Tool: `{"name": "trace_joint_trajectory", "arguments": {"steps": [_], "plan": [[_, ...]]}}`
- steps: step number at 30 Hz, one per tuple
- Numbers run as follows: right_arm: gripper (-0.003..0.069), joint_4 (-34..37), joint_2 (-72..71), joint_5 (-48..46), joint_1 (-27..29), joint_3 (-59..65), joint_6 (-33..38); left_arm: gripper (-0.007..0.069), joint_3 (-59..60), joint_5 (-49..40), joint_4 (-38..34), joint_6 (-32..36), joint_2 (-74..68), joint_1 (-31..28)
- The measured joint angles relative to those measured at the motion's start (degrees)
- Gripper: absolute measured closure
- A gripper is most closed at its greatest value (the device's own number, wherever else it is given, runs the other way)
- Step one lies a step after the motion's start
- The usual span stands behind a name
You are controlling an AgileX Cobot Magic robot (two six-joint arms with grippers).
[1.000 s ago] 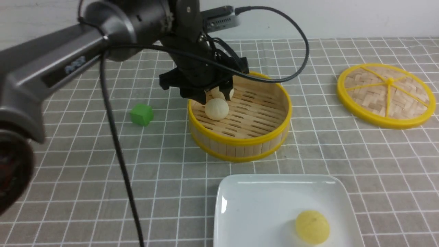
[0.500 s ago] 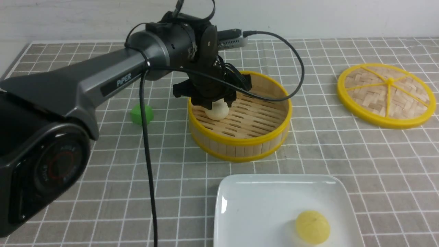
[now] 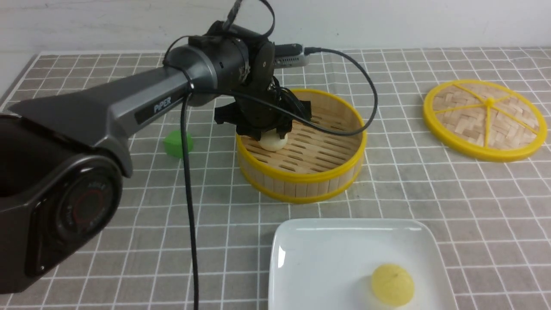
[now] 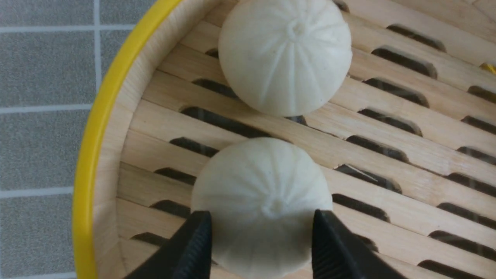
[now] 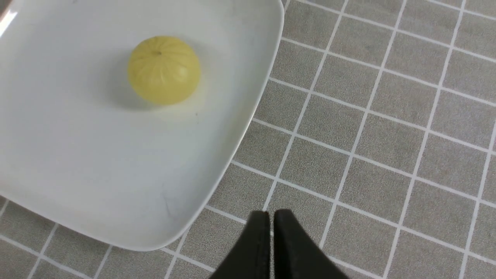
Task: Put the steamed buns into the plate on the grey tablecloth.
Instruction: 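Reach into the bamboo steamer and grasp a bun with the left gripper, then carry the bun from the bamboo steamer to the plate with the left gripper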
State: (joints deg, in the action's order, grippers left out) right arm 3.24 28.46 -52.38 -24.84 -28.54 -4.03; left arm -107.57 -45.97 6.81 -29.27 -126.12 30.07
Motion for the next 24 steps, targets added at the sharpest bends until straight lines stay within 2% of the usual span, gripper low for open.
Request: {"name": "trace_joint_trajectory", "arguments": {"steps": [2,4,5,6,7,8,10,19,22,24], "plan": [[0.0622,-0.1,0.0,0.0,0.0,0.0,0.0,0.0262,0.0,0.0,-0.2,0.0,-0.5,0.0],[0.0619,-0.1,0.0,0.1,0.0,0.0,0.0,0.0314,0.0,0.1,-0.3,0.0,-0.6,0.0],[0.0617,-0.1,0.0,0.1,0.0,0.0,0.0,0.0351,0.0,0.2,-0.4,0.0,-0.6,0.0],[0.0615,-0.1,0.0,0.1,0.0,0.0,0.0,0.0420,0.0,0.3,-0.5,0.0,-0.4,0.0],[0.0615,-0.1,0.0,0.1,0.0,0.0,0.0,0.0445,0.0,0.3,-0.5,0.0,-0.4,0.0],[0.0613,-0.2,0.0,0.1,0.0,0.0,0.0,0.0530,0.0,0.3,-0.7,0.0,0.0,0.0],[0.0609,-0.2,0.0,0.1,0.0,0.0,0.0,0.0584,0.0,-0.1,-1.4,0.1,1.0,0.0],[0.0595,-0.2,0.0,0.2,0.0,0.0,0.0,0.0596,0.1,-11.8,-6.8,6.4,15.5,0.2],[0.0591,-0.2,0.0,0.2,0.0,0.0,0.0,0.0596,0.0,-22.4,-6.8,9.7,22.5,2.6],[0.0589,-0.2,0.0,0.1,0.0,0.0,0.0,0.0596,0.1,-23.9,-6.8,10.5,23.9,4.0]]}}
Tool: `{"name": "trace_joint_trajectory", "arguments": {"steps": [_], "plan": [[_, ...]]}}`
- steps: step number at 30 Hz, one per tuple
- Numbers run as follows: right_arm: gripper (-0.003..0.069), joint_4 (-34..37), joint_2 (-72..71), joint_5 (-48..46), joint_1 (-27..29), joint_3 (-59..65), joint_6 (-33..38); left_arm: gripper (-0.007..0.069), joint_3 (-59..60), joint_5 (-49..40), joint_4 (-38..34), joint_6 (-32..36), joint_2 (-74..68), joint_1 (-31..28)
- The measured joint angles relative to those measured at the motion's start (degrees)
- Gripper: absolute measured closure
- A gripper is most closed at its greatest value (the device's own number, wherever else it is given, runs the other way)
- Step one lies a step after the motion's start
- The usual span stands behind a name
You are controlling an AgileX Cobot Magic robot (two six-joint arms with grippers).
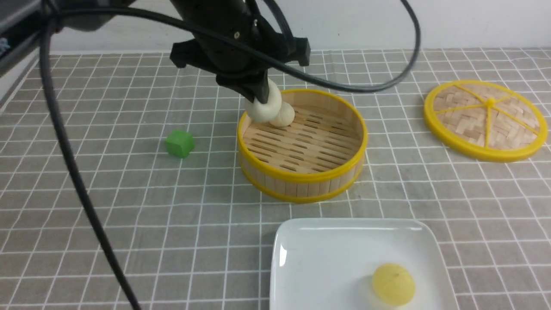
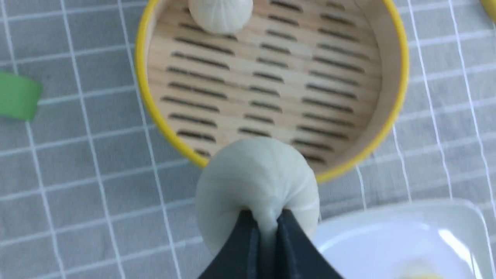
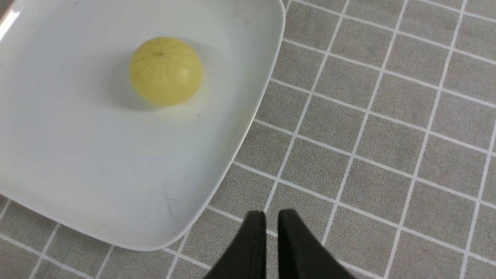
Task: Put the steamed buns into the plate on the grey tablecloth.
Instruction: 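Carry the bun from the bamboo steamer to the plate with the left gripper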
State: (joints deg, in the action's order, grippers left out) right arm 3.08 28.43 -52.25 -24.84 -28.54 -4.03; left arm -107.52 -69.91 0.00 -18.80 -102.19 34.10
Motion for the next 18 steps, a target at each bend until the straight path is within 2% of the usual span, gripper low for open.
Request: {"name": "trace_joint_trajectory", "arguments": {"steps": [2,4,6,9,13,18], "plan": [[0.0585,0.1,0.0,-0.1,0.0,0.0,0.0,0.0595,2.2,-1.0,0.7,1.0,2.7,5.8],[0.0584,0.0,0.0,-0.1,0.0,0.0,0.0,0.0595,4.0,-1.0,0.7,1.1,3.4,8.3],[0.0580,0.0,0.0,-0.1,0.0,0.0,0.0,0.0595,9.0,-1.0,0.7,1.1,4.0,15.4],[0.0577,0.0,0.0,-0.3,0.0,0.0,0.0,0.0594,15.7,-0.4,0.7,-0.3,3.9,20.2],[0.0575,0.0,0.0,-0.9,0.0,0.0,0.0,0.0594,24.0,4.9,1.0,-5.4,3.9,21.2],[0.0573,0.3,0.0,-1.0,0.0,0.0,0.0,0.0592,32.6,16.1,1.8,-12.9,3.8,20.6]]}}
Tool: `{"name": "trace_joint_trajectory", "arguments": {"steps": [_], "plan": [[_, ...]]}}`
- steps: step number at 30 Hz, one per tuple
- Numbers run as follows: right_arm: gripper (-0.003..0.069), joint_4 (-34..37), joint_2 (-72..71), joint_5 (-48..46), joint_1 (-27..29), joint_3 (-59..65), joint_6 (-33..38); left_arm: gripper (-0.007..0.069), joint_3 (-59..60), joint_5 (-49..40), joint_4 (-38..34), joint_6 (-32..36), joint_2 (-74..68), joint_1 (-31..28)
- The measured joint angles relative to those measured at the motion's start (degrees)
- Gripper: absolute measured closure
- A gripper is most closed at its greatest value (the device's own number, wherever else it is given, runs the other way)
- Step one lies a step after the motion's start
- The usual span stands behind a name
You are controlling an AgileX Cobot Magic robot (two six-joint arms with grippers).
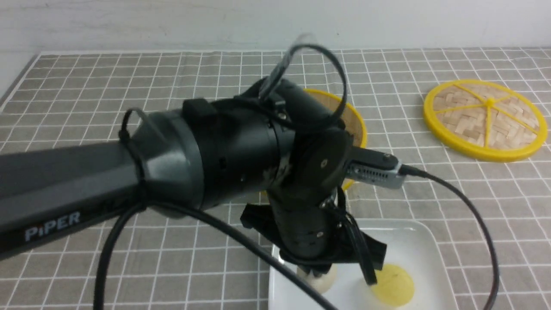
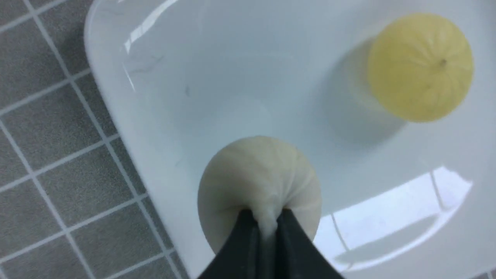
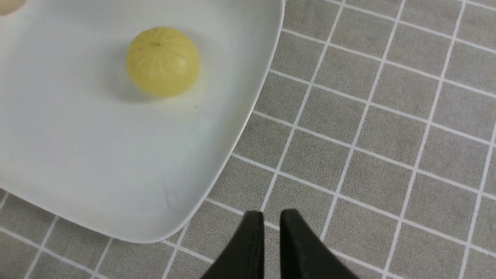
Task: Put the steamed buns into the plate on the grey tablecloth.
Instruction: 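Carry the bun from the bamboo steamer to the plate with the left gripper, then reach into the bamboo steamer and grasp a bun with the left gripper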
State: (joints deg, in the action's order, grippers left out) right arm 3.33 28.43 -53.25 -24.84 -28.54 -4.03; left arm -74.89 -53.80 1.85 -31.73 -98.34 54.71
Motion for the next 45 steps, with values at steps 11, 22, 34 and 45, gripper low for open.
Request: {"name": "trace_joint_trajectory", "arguments": {"steps": [11,22,34,45], "plan": [[0.0559,0.0,0.0,-0.1,0.0,0.0,0.0,0.0427,3.1,8.4,0.0,-4.4,-4.2,0.0],[0.0546,0.2,0.0,-0.3,0.0,0.0,0.0,0.0212,-1.7,4.8,3.7,-5.0,1.8,-0.5],[0.0533,0.2,0.0,-0.4,0.0,0.0,0.0,0.0617,-5.7,-12.2,7.2,-2.6,11.6,-17.0],[0.0524,0.2,0.0,0.1,0.0,0.0,0.0,0.0617,-5.7,-7.7,4.5,-0.5,10.6,-22.9]]}}
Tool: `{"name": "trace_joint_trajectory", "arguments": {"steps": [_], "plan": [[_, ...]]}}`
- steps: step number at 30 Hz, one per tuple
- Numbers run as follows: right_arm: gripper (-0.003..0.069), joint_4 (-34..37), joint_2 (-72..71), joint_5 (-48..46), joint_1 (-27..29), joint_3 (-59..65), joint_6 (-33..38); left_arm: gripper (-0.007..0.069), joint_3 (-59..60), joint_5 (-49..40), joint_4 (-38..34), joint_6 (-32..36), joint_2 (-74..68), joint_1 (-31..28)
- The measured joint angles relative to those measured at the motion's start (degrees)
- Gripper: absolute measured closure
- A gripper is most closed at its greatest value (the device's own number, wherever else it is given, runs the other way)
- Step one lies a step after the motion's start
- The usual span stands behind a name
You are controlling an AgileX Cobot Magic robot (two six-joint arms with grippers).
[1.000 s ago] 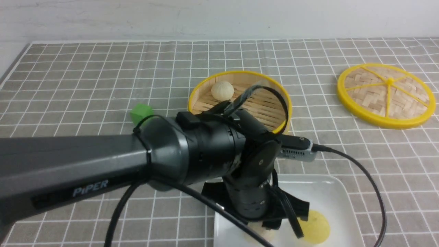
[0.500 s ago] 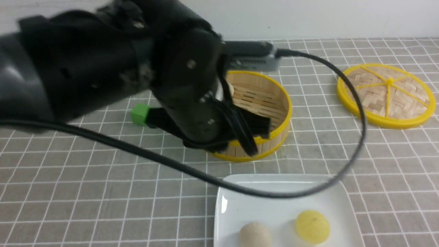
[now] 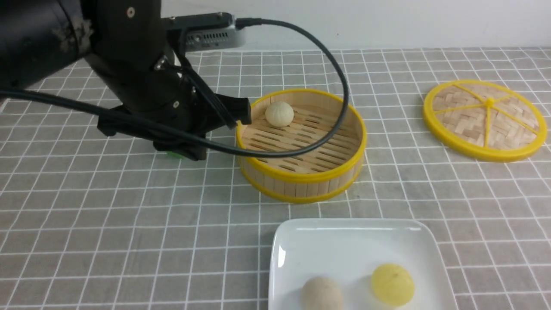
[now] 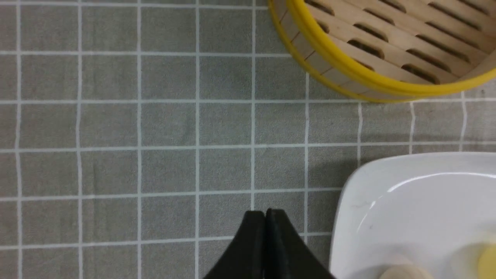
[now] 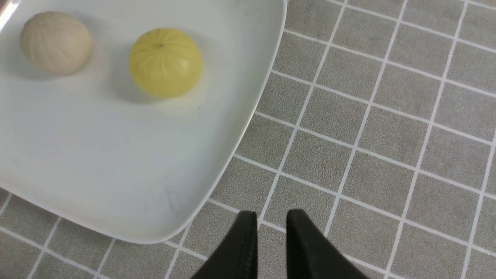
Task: Put the steamed buns into the plate on the grey tablecloth.
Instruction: 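Reach into the bamboo steamer and grasp a bun with the left gripper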
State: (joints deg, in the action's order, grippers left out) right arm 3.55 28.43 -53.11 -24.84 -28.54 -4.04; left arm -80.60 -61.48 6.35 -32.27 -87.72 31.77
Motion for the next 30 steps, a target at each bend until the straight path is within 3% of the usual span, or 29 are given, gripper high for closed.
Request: {"name": "trace_joint_trajectory", "arguments": {"steps": [6,13,17,25,30], "plan": [[0.0522,0.0,0.0,0.3,0.0,0.0,0.0,0.0615,-2.8,0.3,-3.9,2.4,-5.3,0.0],[0.0513,0.0,0.0,1.8,0.0,0.0,0.0,0.0574,-21.7,-4.3,-8.9,9.4,-19.6,0.0],[0.0510,0.0,0.0,1.8,0.0,0.0,0.0,0.0498,-33.5,-6.6,-8.1,10.1,-29.8,-0.1],[0.0505,0.0,0.0,1.8,0.0,0.0,0.0,0.0235,-59.1,-9.4,-7.8,9.4,-49.5,-3.2],[0.0503,0.0,0.0,1.9,0.0,0.0,0.0,0.0179,-67.4,-9.4,-7.3,6.3,-56.7,-5.3]]}}
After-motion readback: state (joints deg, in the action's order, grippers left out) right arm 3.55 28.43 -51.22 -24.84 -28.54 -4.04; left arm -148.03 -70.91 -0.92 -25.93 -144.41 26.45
